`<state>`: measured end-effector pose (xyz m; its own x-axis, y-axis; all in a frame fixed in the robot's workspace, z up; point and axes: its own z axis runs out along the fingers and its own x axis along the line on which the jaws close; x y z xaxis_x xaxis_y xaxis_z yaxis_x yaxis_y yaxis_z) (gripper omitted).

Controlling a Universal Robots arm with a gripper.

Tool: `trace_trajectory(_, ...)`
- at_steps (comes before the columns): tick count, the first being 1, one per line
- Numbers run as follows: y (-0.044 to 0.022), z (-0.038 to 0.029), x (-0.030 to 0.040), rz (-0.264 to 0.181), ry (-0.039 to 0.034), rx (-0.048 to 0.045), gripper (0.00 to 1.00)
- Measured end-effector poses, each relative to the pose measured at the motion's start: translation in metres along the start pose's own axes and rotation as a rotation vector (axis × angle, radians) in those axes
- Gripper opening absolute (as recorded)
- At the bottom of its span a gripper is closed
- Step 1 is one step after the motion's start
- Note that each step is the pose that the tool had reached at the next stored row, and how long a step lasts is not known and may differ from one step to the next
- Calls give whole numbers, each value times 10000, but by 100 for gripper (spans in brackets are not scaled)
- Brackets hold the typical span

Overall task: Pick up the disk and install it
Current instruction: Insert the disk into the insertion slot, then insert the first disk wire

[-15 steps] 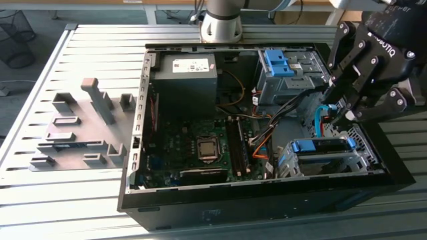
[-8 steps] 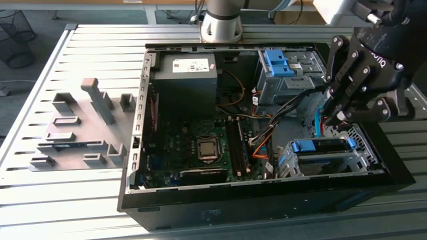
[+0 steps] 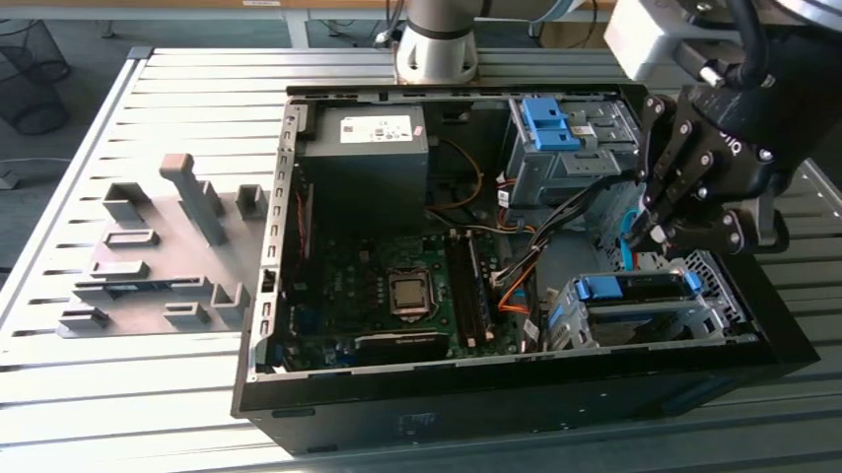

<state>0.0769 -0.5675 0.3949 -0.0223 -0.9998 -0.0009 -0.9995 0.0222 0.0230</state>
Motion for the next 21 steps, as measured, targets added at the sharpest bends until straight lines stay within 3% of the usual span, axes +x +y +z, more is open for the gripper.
trace_trajectory(15,-6,273,2,-1,-1,0,11)
trace_trajectory(21,-7,282,2,-2,-12,0,11)
